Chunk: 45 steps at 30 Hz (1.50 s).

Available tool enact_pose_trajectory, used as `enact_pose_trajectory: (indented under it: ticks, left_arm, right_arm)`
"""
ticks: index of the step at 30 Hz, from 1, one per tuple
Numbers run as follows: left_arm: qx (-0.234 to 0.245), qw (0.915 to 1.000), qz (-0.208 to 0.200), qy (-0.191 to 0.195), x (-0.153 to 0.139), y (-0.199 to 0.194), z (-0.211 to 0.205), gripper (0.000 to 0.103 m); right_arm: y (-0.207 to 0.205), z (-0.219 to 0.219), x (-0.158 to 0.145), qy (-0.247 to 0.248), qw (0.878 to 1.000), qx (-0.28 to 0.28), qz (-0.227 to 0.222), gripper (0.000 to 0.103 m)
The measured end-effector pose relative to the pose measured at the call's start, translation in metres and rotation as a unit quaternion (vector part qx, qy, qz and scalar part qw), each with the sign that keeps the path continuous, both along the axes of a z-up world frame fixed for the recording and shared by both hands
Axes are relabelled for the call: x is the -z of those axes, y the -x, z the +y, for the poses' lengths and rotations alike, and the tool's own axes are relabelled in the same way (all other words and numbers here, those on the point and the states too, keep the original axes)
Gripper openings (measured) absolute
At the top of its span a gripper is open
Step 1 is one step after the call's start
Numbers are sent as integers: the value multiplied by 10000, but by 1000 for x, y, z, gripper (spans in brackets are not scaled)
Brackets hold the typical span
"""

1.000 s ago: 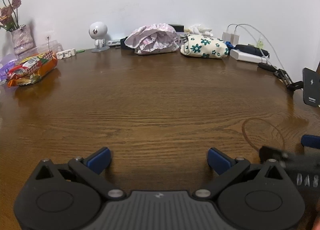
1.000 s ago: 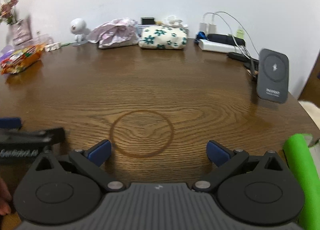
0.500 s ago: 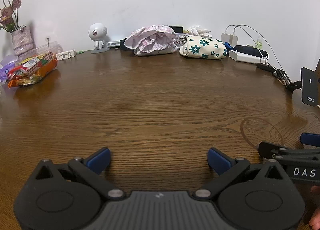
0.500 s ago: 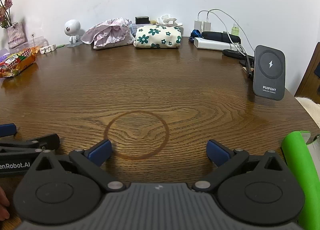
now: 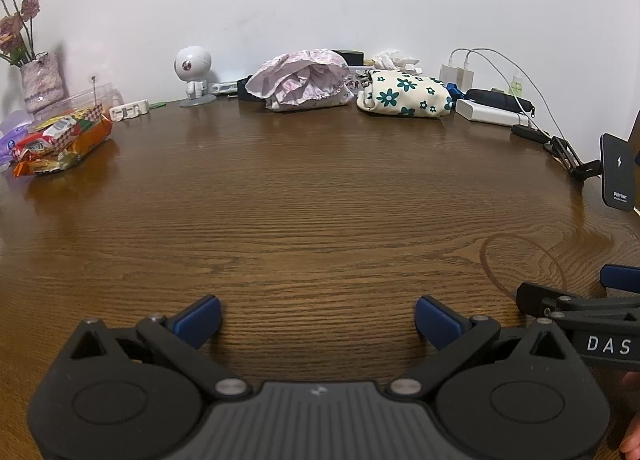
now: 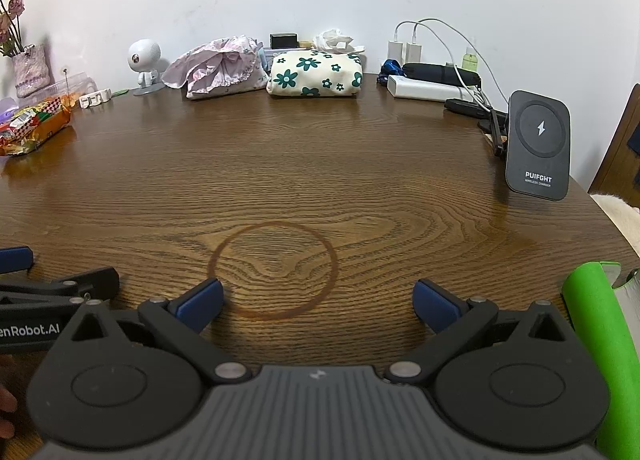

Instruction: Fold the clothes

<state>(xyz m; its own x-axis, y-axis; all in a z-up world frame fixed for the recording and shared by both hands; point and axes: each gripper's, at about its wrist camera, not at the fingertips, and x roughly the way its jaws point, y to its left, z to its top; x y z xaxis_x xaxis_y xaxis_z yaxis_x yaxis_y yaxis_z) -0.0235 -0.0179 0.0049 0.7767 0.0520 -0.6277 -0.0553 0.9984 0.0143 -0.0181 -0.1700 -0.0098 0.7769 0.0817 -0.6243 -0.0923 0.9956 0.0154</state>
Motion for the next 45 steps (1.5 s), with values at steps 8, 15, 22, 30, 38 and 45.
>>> enact_pose_trajectory:
  ticks: [8,15,22,30,38,45]
  left_arm:
    - [-34,10000,-6,-6,1,0,-2,103]
    - [-44,10000,-15,-7,1,1,-1,103]
    - [-46,10000,-14,1,0,1,-2,103]
    - [-40,10000,-13,7,1,1,-2,103]
    - [-36,10000,-12,7,0,1,-2,103]
    - [-38,10000,-4,6,0,1,-1,103]
  right_arm:
    - [-1,0,-1,-5,10000,2,0,102]
    - [0,0,0,-11,10000,52,-17,102]
    - [0,0,-1,0,10000,26,-12,102]
    - [-1,-1,-1,-6,10000,-23,-6,102]
    - [-1,-1,-1,-9,10000,-17,-7,102]
    - [-1,-1,-1,-14,10000,-28,-10,102]
